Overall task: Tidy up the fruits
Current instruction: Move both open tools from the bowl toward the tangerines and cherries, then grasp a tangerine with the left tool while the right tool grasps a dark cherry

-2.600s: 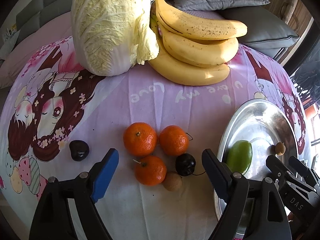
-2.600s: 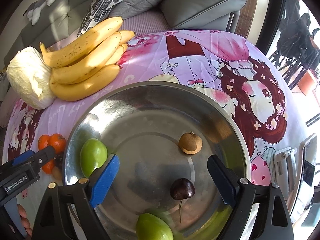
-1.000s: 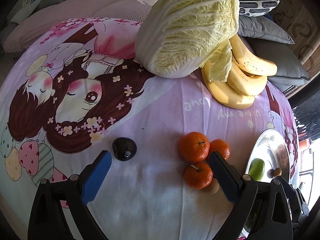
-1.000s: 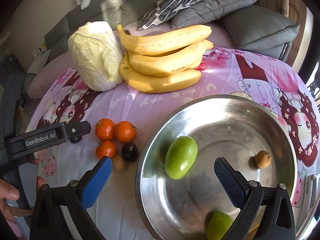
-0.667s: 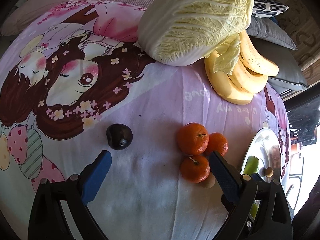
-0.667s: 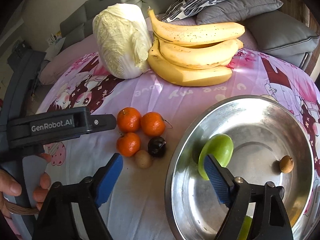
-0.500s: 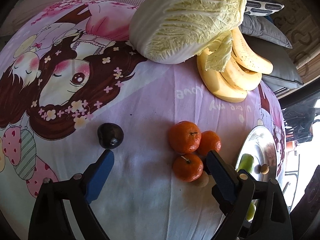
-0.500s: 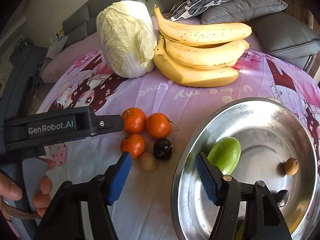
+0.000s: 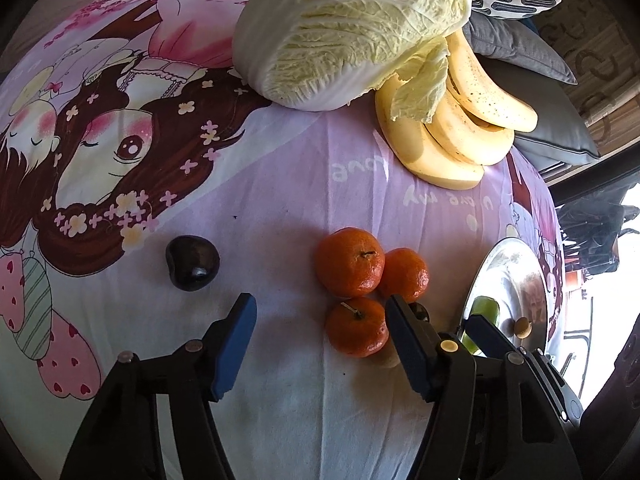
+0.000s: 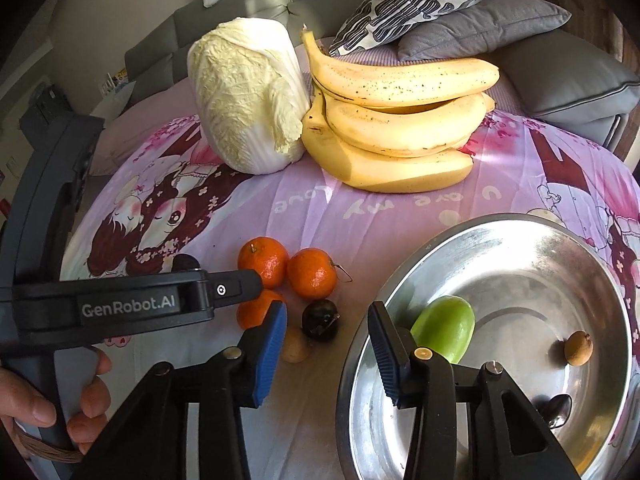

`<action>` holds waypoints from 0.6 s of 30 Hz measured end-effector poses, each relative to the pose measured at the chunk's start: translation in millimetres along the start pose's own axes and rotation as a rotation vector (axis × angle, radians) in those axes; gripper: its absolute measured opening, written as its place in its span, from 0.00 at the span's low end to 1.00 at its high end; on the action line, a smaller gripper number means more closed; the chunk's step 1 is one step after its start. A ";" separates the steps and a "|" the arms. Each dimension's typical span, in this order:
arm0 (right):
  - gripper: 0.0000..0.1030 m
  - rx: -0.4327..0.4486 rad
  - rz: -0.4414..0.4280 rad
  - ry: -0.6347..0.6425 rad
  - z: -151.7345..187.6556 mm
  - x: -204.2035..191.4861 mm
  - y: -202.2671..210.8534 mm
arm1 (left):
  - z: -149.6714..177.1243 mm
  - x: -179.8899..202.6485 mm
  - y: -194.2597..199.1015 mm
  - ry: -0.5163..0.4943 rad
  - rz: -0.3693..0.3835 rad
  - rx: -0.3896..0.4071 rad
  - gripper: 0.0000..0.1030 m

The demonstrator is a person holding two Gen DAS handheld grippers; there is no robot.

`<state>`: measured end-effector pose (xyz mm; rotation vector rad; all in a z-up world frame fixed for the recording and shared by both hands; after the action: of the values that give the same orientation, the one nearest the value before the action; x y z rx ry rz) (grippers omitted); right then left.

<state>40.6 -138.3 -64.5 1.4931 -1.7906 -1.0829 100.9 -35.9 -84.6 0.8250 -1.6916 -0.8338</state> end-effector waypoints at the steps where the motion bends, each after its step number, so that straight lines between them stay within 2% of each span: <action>1: 0.39 0.001 0.001 0.003 -0.5 -0.4 -0.3 | 0.7 -1.3 2.2 0.000 0.001 0.000 0.66; 10: 0.39 0.000 0.011 0.028 -1.0 -3.7 -3.0 | 2.7 4.5 -4.3 -0.019 0.020 -0.035 0.66; 14: 0.39 0.000 0.016 0.037 -1.1 -4.6 -3.1 | 4.8 8.4 -12.3 -0.014 0.047 -0.064 0.57; 18: 0.35 -0.001 0.019 0.052 -0.8 -6.2 -3.5 | 4.6 10.1 -18.4 0.003 0.067 -0.081 0.57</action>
<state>44.4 -132.7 -66.6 1.4872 -1.7648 -1.0268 96.4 -53.5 -96.2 0.7101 -1.6632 -0.8488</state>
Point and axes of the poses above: each gripper's, at about its wrist camera, not at the fingertips, and y roughly against the way its jaws point, x to its right, z to its underside, the point moved 6 cm from there along -y, roughly the way its jaws point, and after that the axes turned 8 degrees about z, right-handed, at the moved point
